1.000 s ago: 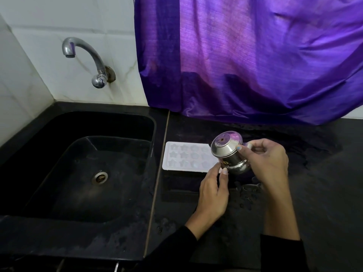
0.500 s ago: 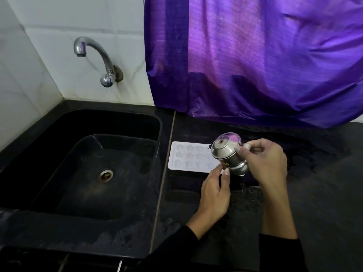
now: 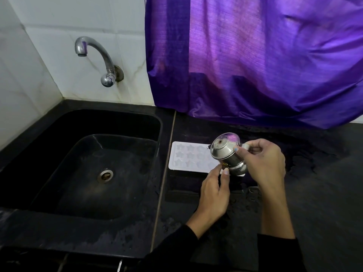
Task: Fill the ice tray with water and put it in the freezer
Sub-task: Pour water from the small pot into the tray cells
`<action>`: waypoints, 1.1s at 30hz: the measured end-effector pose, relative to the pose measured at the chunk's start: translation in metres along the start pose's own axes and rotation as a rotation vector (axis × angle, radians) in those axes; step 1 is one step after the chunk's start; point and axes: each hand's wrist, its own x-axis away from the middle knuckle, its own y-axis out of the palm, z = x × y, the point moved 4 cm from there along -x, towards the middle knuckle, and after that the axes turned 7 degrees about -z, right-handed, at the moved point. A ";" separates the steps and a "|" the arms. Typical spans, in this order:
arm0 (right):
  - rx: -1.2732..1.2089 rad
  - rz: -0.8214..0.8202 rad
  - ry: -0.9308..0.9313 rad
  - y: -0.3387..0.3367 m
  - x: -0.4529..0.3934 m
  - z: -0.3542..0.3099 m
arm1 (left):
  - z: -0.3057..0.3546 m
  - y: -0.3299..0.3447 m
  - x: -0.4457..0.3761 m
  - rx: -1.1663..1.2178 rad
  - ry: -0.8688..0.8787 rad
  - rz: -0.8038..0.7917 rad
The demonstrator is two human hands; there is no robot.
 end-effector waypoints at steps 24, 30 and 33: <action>-0.089 -0.017 -0.038 0.013 -0.004 -0.015 | -0.006 -0.015 -0.005 0.010 -0.037 0.034; -0.012 -0.044 -0.058 0.019 -0.002 -0.025 | -0.011 -0.018 -0.006 -0.003 -0.038 0.036; 0.003 -0.045 -0.057 0.020 -0.001 -0.027 | -0.010 -0.021 -0.007 0.002 -0.028 0.038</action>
